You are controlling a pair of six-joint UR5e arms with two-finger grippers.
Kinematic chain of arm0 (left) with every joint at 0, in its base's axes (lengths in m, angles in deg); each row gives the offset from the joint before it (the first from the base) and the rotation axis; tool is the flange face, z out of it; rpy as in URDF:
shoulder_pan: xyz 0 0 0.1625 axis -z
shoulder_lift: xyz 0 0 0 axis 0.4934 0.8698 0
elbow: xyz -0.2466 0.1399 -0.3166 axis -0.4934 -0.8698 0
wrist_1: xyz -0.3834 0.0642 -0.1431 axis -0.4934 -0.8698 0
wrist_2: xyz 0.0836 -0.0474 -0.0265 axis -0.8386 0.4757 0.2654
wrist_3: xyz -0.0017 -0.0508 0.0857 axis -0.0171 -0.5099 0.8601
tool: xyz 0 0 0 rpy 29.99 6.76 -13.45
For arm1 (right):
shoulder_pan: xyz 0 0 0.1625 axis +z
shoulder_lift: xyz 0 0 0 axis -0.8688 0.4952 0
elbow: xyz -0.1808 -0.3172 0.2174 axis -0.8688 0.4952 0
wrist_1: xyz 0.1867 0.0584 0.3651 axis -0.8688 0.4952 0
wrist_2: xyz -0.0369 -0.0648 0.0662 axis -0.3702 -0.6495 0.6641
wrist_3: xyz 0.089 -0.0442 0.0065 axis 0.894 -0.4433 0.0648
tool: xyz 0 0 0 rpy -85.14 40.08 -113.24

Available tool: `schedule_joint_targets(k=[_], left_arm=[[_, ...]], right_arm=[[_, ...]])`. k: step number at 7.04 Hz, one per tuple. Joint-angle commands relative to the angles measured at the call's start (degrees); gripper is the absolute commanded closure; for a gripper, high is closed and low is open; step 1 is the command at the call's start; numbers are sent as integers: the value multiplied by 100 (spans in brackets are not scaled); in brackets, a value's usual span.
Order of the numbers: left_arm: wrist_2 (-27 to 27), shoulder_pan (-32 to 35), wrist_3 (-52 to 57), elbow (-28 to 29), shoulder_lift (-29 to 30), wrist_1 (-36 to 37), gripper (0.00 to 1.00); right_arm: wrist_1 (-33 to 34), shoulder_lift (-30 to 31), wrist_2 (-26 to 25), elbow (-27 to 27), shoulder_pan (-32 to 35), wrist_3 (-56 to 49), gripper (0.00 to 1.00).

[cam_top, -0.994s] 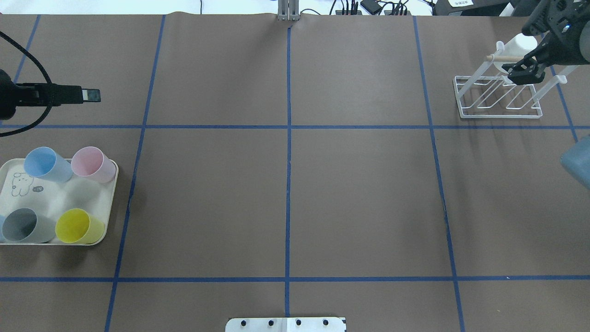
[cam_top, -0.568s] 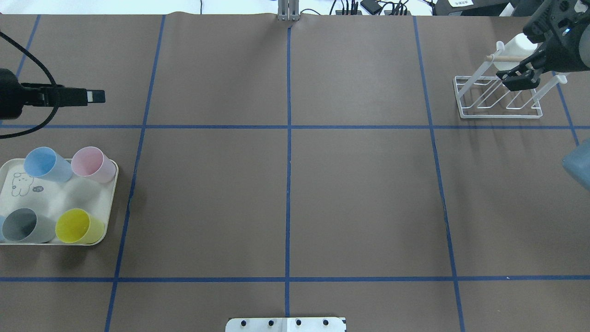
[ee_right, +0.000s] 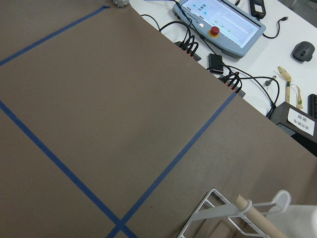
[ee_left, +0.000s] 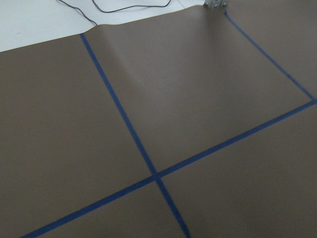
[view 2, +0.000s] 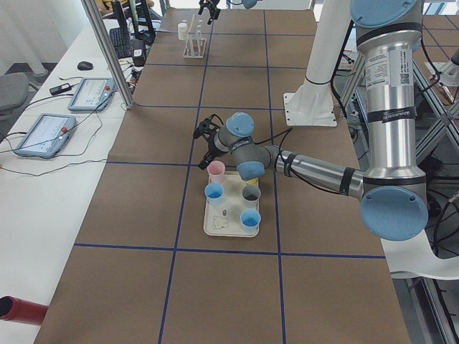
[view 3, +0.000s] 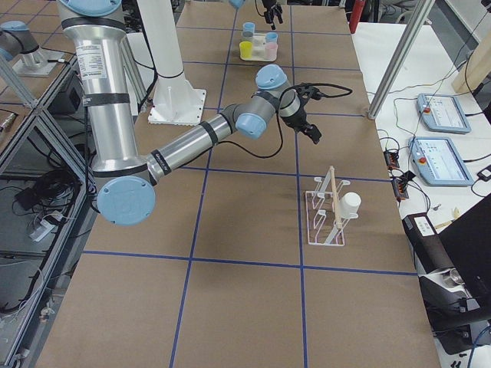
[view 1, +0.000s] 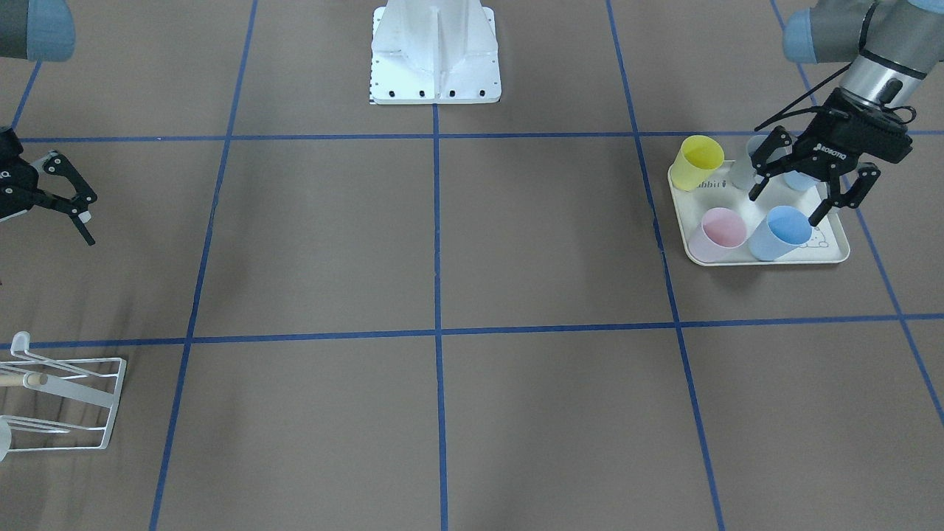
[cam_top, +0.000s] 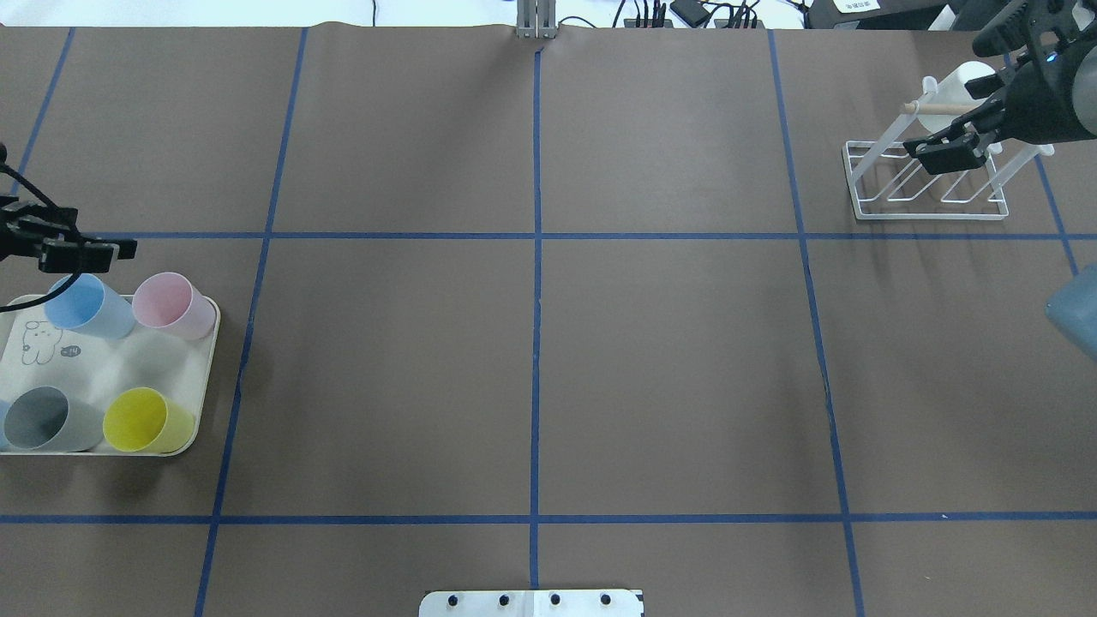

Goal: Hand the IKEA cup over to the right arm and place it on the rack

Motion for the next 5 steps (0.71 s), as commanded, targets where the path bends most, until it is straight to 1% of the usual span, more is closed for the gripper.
schedule_joint_targets(k=[1,4,5], left_arm=[[-128,18,184,1309,-174,-1538,0],[-235,36,220,1446,-270,-1633,0],[-548,27,194,1499,-271,-1642,2]], right_arm=[[-1,0,32,-2,-52,157,0],[-1,0,14,-2,-61,157,0],[-1,0,14,6,-69,157,0]])
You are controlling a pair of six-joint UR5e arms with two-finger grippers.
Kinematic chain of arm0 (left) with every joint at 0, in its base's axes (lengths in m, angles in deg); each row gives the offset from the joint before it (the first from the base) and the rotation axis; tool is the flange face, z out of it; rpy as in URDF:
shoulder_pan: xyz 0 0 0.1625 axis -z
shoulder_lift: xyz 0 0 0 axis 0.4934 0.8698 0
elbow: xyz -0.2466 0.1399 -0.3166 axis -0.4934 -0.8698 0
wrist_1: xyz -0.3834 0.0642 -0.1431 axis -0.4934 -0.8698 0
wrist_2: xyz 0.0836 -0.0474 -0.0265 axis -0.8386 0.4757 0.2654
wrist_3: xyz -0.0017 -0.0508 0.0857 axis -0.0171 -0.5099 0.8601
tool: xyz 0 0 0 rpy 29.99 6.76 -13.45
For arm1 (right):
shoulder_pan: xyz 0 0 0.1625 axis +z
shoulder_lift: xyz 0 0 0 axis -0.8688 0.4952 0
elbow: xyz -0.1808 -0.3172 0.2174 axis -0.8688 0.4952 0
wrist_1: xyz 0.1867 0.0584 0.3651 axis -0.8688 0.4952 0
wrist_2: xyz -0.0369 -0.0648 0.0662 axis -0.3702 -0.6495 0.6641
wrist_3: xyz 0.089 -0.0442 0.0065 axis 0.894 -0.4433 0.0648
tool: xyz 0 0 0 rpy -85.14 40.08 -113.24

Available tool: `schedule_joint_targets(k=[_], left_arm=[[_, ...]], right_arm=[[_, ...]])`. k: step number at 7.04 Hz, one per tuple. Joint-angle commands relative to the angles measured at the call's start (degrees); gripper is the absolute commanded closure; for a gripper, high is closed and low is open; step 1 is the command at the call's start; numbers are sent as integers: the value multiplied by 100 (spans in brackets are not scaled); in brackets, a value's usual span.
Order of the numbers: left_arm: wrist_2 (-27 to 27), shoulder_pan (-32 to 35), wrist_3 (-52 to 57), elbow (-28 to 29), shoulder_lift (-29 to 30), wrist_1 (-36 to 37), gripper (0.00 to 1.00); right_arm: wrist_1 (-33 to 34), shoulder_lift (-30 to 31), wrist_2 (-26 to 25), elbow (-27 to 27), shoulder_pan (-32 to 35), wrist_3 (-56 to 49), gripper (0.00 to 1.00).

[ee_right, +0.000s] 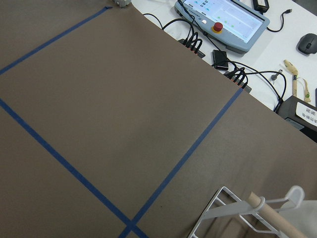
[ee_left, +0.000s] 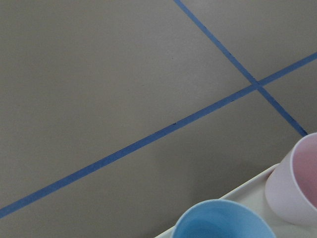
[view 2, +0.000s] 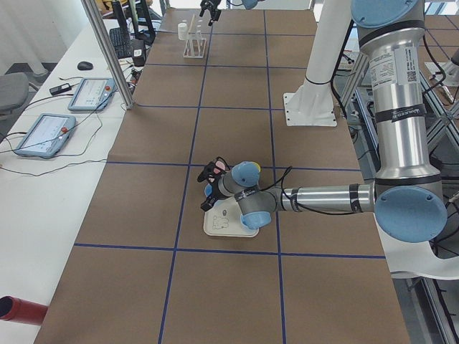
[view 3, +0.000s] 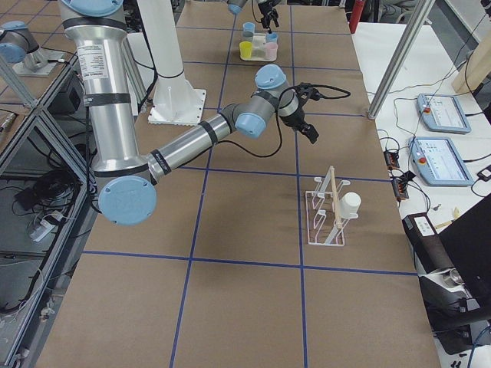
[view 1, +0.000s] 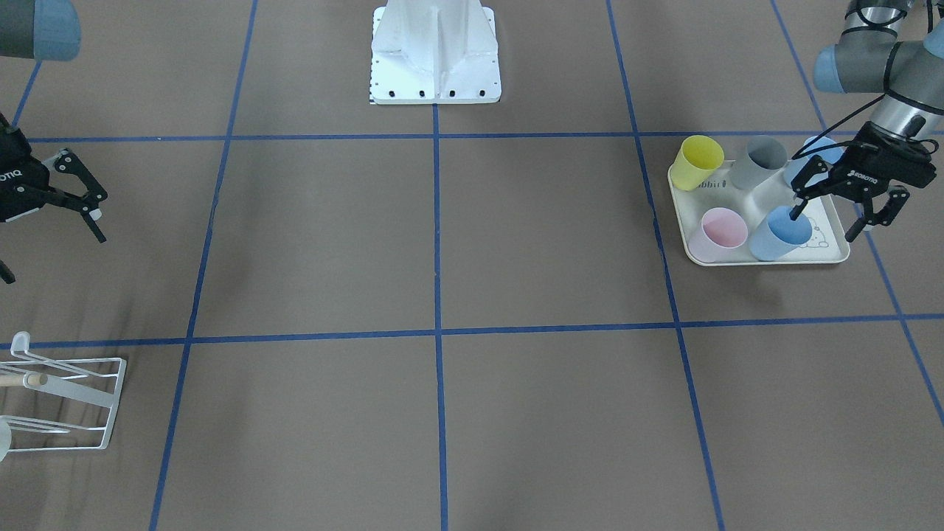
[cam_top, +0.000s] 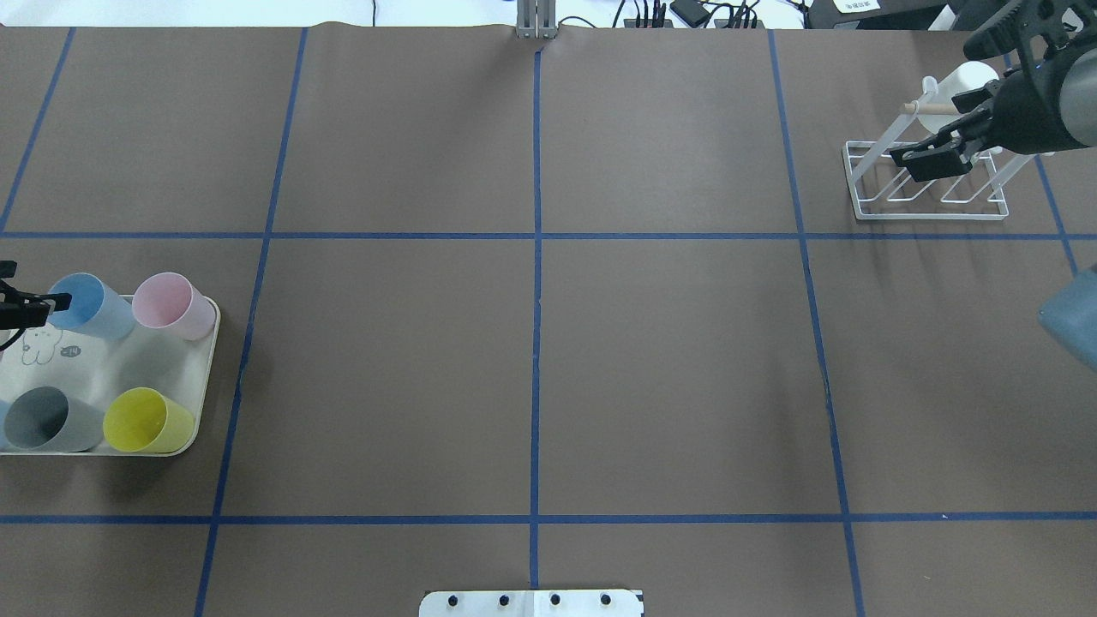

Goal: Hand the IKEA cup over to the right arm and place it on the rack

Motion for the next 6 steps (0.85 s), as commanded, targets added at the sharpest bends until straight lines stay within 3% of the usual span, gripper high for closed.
schedule_joint_targets(k=[1,2,6], left_arm=[[-291,-15,-30,70,5,-23,39],[-292,-23,-64,62,14,-23,48],[-221,-59,-82,0,40,-119,48]], right_arm=[[9,0,-4,15,-8,-8,0],[9,0,-4,15,-8,-8,0],[9,9,-4,33,-17,-8,0]])
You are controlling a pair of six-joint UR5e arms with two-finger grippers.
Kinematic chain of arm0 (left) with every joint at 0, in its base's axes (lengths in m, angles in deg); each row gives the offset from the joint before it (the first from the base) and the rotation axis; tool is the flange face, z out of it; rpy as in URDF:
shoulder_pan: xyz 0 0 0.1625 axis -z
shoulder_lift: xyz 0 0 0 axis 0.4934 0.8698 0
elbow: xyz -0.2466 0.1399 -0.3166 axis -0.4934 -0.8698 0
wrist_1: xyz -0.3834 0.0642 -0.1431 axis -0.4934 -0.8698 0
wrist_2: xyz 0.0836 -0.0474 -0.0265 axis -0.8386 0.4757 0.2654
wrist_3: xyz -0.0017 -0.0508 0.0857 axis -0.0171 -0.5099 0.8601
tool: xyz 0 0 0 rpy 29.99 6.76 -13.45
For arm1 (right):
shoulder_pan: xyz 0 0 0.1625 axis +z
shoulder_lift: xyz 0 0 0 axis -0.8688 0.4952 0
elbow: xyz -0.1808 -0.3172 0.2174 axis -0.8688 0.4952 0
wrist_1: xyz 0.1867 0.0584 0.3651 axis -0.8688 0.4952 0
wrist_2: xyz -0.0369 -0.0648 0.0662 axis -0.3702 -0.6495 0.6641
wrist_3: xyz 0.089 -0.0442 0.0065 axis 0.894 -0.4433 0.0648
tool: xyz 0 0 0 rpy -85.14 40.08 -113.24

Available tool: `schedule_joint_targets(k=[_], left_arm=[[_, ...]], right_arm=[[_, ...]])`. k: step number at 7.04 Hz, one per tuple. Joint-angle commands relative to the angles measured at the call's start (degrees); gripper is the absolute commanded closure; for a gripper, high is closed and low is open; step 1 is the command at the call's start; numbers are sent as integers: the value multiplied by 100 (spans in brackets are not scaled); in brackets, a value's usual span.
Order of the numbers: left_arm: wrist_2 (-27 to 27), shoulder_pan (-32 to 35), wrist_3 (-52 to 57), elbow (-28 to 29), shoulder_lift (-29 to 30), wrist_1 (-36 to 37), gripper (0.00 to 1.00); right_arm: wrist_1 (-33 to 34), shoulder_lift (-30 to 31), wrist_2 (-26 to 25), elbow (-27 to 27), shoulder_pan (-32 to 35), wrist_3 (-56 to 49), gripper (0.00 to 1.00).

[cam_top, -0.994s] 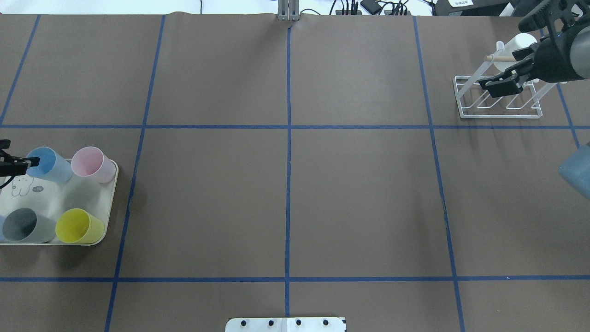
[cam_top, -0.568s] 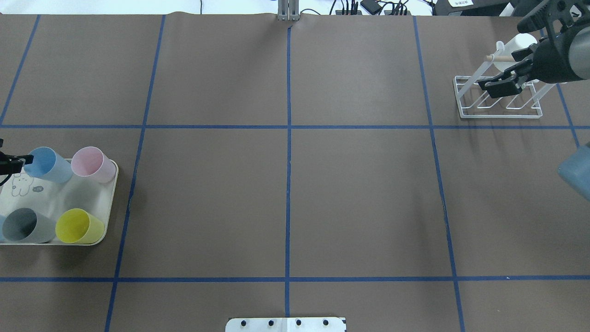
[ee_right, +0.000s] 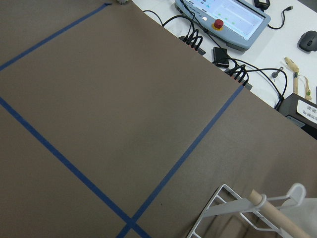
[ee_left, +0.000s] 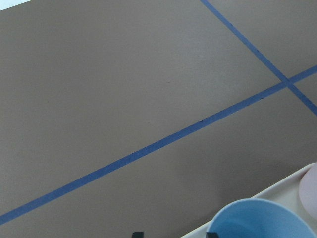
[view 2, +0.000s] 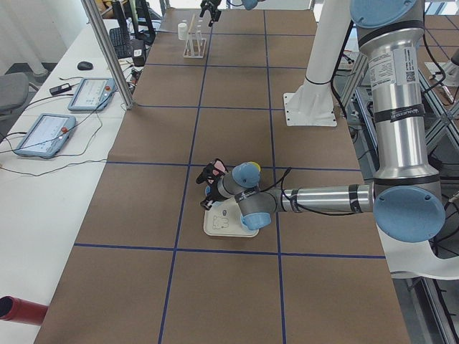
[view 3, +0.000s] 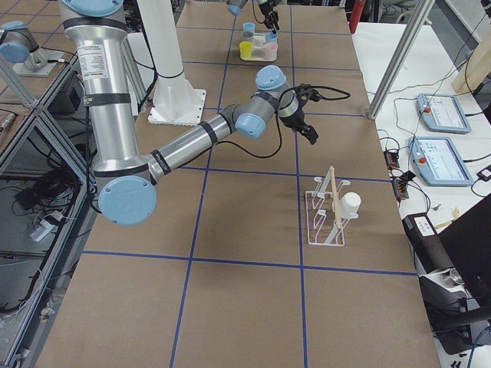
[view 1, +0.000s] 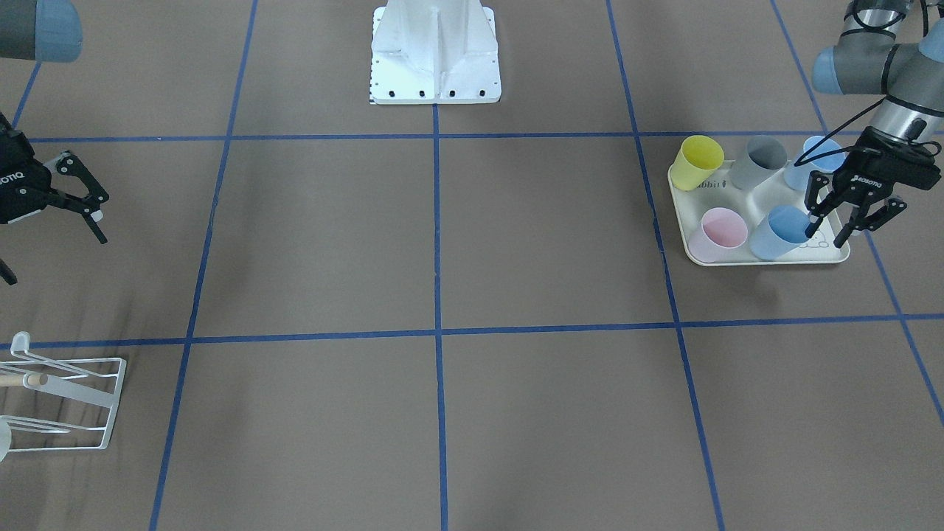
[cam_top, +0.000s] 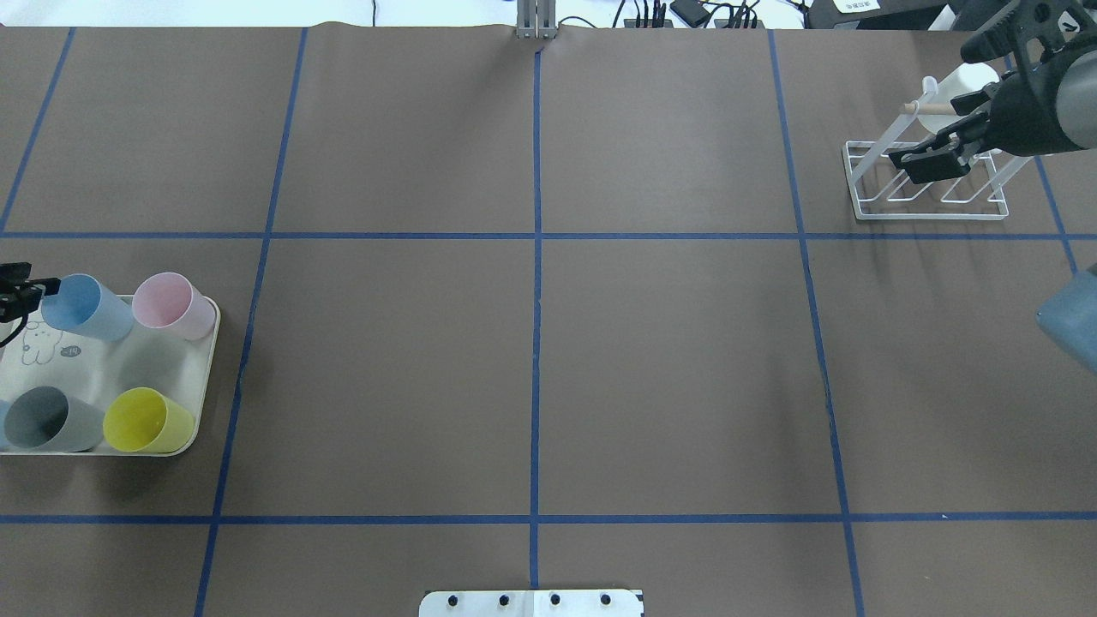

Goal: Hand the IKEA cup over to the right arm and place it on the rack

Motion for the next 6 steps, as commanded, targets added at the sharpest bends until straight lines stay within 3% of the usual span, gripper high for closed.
schedule_joint_targets(k=[1,6], left_arm=[[13,-12,-4,12,5,-88,48],[13,-55,14,22,23,-88,51]], right_arm=[[0,1,-9,16,-2,0,0],[0,10,-17,25,-10,0,0]])
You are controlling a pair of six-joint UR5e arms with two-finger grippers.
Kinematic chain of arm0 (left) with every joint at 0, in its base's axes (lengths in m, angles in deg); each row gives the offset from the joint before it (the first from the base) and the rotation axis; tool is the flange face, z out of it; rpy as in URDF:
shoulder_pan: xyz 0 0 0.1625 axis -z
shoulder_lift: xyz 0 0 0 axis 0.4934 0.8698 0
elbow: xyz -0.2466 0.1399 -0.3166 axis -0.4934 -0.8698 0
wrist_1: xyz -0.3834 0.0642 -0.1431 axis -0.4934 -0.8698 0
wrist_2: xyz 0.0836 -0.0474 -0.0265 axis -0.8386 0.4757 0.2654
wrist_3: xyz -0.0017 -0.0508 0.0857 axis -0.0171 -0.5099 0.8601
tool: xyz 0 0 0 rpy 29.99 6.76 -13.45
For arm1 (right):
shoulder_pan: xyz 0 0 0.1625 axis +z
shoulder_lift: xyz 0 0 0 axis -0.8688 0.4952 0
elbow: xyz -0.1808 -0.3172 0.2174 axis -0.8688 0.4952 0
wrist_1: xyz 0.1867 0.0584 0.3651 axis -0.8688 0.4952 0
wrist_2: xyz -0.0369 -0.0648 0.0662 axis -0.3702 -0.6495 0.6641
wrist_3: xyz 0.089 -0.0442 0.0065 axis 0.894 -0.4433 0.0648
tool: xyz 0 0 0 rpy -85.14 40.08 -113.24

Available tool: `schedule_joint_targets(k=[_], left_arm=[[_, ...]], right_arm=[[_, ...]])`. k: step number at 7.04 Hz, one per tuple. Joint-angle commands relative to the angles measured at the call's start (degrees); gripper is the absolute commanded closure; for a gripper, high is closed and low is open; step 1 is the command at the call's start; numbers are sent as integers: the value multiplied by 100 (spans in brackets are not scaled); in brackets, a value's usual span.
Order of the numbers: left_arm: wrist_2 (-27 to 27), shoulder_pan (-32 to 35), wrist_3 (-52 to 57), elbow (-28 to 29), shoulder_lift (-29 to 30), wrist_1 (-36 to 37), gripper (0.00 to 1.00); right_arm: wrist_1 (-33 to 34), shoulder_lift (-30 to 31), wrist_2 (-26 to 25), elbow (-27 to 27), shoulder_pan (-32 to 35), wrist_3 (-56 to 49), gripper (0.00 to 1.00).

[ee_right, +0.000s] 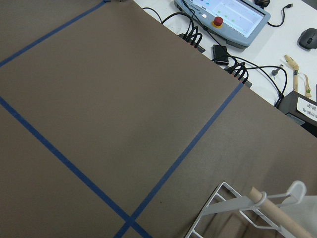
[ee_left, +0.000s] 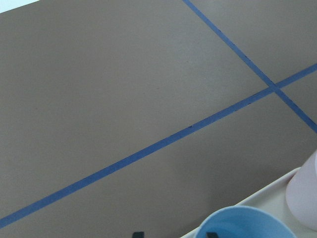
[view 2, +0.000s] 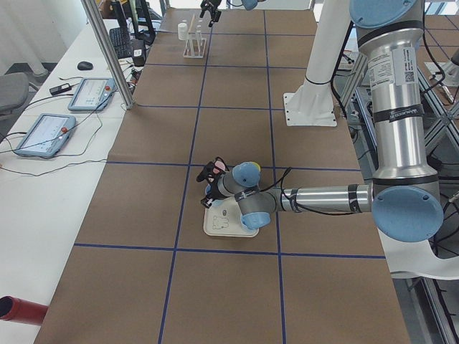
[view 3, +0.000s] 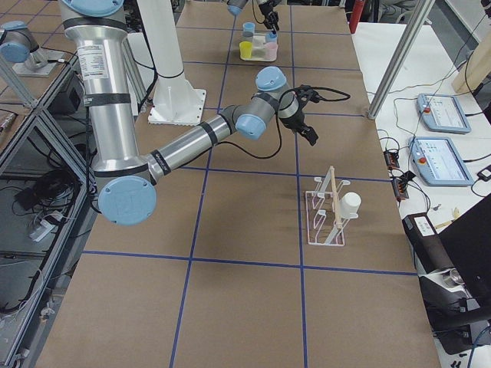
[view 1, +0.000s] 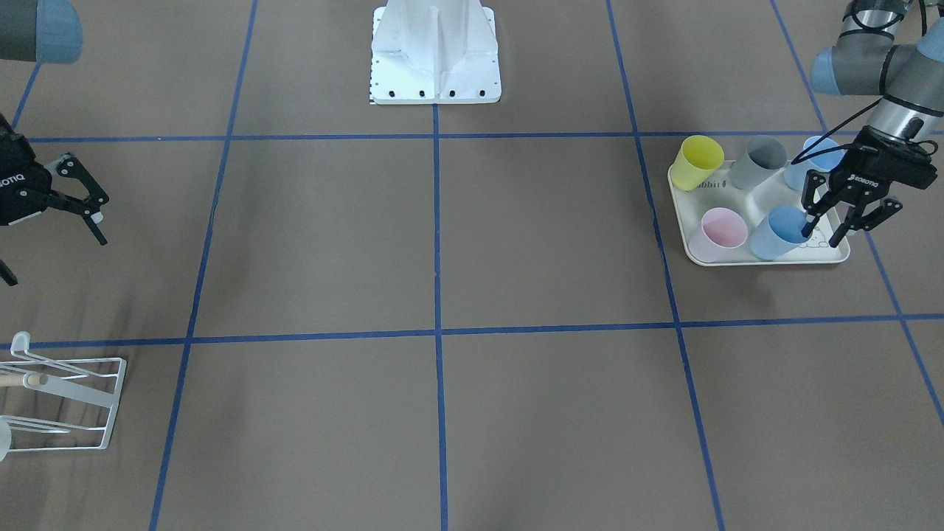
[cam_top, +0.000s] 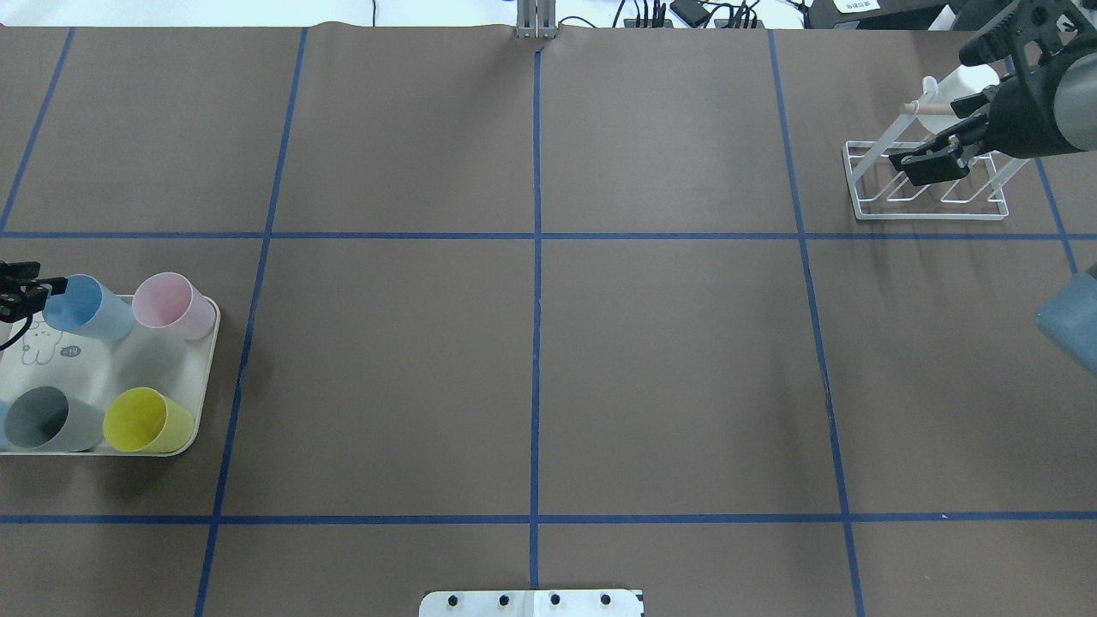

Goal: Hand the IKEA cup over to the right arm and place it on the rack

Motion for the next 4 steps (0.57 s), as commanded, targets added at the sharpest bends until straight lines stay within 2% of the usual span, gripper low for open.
schedule_joint_targets(k=[1,3,4], left_arm=[[0,-44,7,9,12,4,51],[0,-149,7,9,21,4,54],[0,-159,7,9,21,4,59]], right_arm=[[0,1,-6,19,0,0,0],[0,1,-15,45,-9,0,0],[0,1,-15,45,-9,-9,0]])
